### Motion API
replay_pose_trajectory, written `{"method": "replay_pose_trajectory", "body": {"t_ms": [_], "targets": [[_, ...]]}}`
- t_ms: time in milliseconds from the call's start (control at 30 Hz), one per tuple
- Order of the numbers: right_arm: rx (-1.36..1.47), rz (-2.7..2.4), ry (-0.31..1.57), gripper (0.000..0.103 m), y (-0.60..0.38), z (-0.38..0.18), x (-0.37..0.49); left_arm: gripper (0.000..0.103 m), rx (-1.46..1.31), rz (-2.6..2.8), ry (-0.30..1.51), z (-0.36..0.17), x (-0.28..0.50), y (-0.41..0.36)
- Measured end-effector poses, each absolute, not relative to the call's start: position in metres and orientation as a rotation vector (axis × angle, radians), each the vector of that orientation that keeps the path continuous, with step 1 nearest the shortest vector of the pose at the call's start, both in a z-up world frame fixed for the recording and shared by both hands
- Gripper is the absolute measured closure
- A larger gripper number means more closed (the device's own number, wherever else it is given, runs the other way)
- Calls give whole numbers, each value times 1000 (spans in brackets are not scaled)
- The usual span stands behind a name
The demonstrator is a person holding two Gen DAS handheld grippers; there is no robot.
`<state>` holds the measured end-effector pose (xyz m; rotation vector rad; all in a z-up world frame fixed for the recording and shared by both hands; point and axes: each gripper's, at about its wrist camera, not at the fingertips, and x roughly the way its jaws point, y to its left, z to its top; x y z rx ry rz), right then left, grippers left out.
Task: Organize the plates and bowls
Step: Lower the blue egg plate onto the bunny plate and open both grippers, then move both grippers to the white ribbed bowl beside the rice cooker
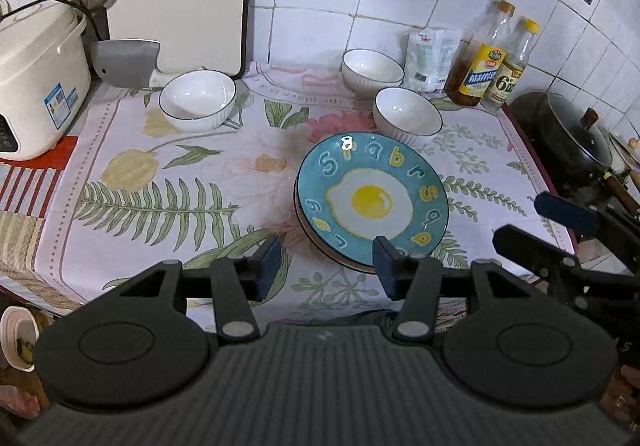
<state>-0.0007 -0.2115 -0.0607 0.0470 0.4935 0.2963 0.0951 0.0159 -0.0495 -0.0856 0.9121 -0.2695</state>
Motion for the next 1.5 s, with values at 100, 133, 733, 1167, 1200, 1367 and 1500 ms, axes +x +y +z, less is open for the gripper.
{"method": "replay_pose_trajectory", "body": {"t_ms": [100,133,733,1167,1200,1367,1500], "targets": [[60,300,485,31,-205,-60,4,50,-64,-265,909,-52,100,21],[63,299,479,31,-204,-60,7,46,-59,-268,901,-53,101,24],[223,410,487,31,-167,-93,134,23,-163,-215,730,-104,186,105],[365,355,546,31,-125,-138,239,21,-217,-118,614,-157,262,148],[375,356,559,31,-122,-141,248,21,-222,-94,599,-159,266,152],[438,366,643,31,-105,-161,291,21,-212,-82,630,-174,294,158],[492,362,702,33,-94,-177,315,26,-240,-101,700,-190,311,158]]}}
